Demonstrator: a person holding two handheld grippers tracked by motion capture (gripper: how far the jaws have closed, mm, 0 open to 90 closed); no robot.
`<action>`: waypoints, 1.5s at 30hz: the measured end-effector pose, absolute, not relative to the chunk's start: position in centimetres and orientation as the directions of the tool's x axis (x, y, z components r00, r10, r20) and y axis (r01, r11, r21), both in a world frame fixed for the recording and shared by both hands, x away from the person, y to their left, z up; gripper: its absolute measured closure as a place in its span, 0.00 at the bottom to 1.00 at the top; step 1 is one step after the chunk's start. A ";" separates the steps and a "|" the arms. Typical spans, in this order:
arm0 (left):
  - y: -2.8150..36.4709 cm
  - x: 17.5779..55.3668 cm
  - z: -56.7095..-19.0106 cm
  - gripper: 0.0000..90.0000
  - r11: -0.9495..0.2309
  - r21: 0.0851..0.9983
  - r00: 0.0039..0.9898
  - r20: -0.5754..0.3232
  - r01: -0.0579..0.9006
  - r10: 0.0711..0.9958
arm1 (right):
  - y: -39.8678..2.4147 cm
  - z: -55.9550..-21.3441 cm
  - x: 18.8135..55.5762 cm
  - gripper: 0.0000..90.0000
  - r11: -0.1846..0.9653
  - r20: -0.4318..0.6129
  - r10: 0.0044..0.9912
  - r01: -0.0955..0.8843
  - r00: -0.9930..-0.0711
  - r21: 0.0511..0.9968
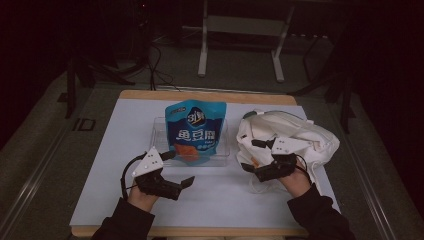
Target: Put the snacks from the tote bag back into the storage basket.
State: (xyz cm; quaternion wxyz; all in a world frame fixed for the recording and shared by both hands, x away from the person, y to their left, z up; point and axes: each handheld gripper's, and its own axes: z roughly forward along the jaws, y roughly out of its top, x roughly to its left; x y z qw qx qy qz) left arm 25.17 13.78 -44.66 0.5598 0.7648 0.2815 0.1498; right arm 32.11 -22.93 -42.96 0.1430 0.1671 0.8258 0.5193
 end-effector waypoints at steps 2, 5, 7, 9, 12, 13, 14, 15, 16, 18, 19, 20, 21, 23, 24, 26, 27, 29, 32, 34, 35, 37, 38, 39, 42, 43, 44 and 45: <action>13.1 24.9 -44.8 0.00 -0.226 0.940 0.811 -0.081 0.256 0.579 | -23.5 -43.2 31.4 0.16 0.407 -0.066 0.424 0.125 -0.903 0.905; 12.2 25.0 -45.3 0.00 -0.238 0.933 0.831 -0.099 0.268 0.547 | -23.9 -43.6 30.8 0.16 0.409 -0.074 0.430 0.121 -0.900 0.904; 11.5 25.0 -45.7 0.00 -0.258 0.928 0.841 -0.095 0.268 0.532 | -24.0 -43.7 30.7 0.16 0.404 -0.068 0.431 0.125 -0.900 0.906; 10.9 25.0 -46.1 0.00 -0.284 0.922 0.851 -0.084 0.264 0.518 | -24.2 -44.0 30.4 0.16 0.404 -0.068 0.433 0.127 -0.899 0.906; 10.1 24.8 -46.6 0.00 -0.316 0.912 0.867 -0.078 0.262 0.493 | -24.4 -44.7 29.8 0.16 0.418 -0.074 0.430 0.126 -0.900 0.900; 9.9 24.8 -46.8 0.00 -0.322 0.909 0.872 -0.085 0.266 0.482 | -24.5 -44.9 29.6 0.16 0.417 -0.070 0.428 0.128 -0.901 0.900; 9.7 24.8 -46.9 0.00 -0.330 0.906 0.875 -0.083 0.266 0.476 | -24.6 -45.0 29.4 0.16 0.420 -0.068 0.424 0.129 -0.903 0.898; 9.6 24.7 -47.1 0.00 -0.335 0.904 0.879 -0.083 0.265 0.470 | -24.6 -45.0 29.4 0.16 0.420 -0.068 0.424 0.129 -0.903 0.898; 9.4 24.7 -47.3 0.00 -0.341 0.902 0.882 -0.083 0.265 0.465 | -24.8 -45.3 29.1 0.16 0.416 -0.068 0.427 0.129 -0.902 0.900; 9.3 24.7 -47.4 0.00 -0.342 0.901 0.884 -0.088 0.268 0.459 | -24.9 -45.6 28.8 0.16 0.415 -0.067 0.430 0.131 -0.900 0.900; 9.3 24.7 -47.5 0.00 -0.339 0.901 0.886 -0.093 0.269 0.455 | -24.9 -45.6 28.8 0.16 0.415 -0.067 0.430 0.131 -0.900 0.900; 9.3 24.7 -47.5 0.00 -0.336 0.903 0.886 -0.096 0.270 0.453 | -25.0 -45.7 28.7 0.16 0.413 -0.068 0.431 0.129 -0.900 0.901; 9.2 24.6 -47.6 0.00 -0.331 0.903 0.888 -0.103 0.273 0.449 | -25.1 -45.9 28.4 0.16 0.412 -0.067 0.433 0.132 -0.899 0.902; 9.1 24.5 -47.9 0.00 -0.334 0.904 0.893 -0.099 0.265 0.440 | -25.2 -46.2 28.1 0.15 0.419 -0.083 0.432 0.119 -0.898 0.900; 9.0 24.4 -48.0 0.00 -0.337 0.904 0.895 -0.098 0.263 0.436 | -25.2 -46.3 27.9 0.15 0.427 -0.097 0.436 0.110 -0.895 0.898; 8.7 24.2 -48.2 0.00 -0.359 0.898 0.900 -0.084 0.254 0.427 | -25.3 -46.5 27.6 0.15 0.445 -0.115 0.435 0.102 -0.893 0.889; 8.7 24.2 -48.2 0.00 -0.359 0.898 0.900 -0.084 0.254 0.427 | -25.3 -46.5 27.6 0.15 0.445 -0.115 0.435 0.102 -0.893 0.889; 8.6 24.2 -48.4 0.00 -0.365 0.895 0.903 -0.088 0.257 0.420 | -25.4 -47.0 27.2 0.15 0.458 -0.118 0.434 0.106 -0.893 0.883; 8.6 24.2 -48.7 0.00 -0.370 0.891 0.904 -0.096 0.265 0.416 | -25.6 -47.5 27.0 0.15 0.470 -0.118 0.435 0.113 -0.893 0.876; 8.6 24.1 -48.9 0.00 -0.372 0.888 0.905 -0.104 0.272 0.413 | -25.7 -47.7 27.0 0.15 0.473 -0.122 0.433 0.110 -0.893 0.874; 8.7 24.1 -49.0 0.00 -0.375 0.886 0.906 -0.103 0.272 0.411 | -25.7 -47.7 27.0 0.15 0.473 -0.122 0.433 0.110 -0.893 0.874; 8.7 24.2 -49.1 0.00 -0.386 0.882 0.906 -0.100 0.272 0.411 | -25.9 -47.8 27.1 0.15 0.478 -0.123 0.434 0.113 -0.892 0.871; 8.7 24.2 -49.2 0.00 -0.387 0.881 0.906 -0.100 0.273 0.412 | -25.9 -47.8 27.1 0.15 0.476 -0.117 0.434 0.117 -0.893 0.872; 8.7 24.2 -49.2 0.00 -0.388 0.880 0.906 -0.100 0.273 0.412 | -25.9 -47.9 27.2 0.15 0.475 -0.119 0.436 0.115 -0.892 0.872; 8.7 24.2 -49.3 0.00 -0.390 0.879 0.907 -0.102 0.274 0.409 | -25.9 -47.9 27.2 0.16 0.481 -0.118 0.437 0.121 -0.892 0.869; 8.6 24.2 -49.2 0.00 -0.392 0.879 0.907 -0.096 0.270 0.409 | -26.0 -47.9 27.2 0.16 0.480 -0.125 0.435 0.112 -0.891 0.870; 8.6 24.2 -49.2 0.00 -0.392 0.879 0.907 -0.096 0.270 0.409 | -25.9 -47.9 27.2 0.16 0.480 -0.122 0.434 0.114 -0.893 0.870; 8.6 24.1 -49.2 0.00 -0.391 0.880 0.907 -0.097 0.271 0.410 | -25.9 -47.8 27.2 0.16 0.482 -0.125 0.435 0.114 -0.892 0.869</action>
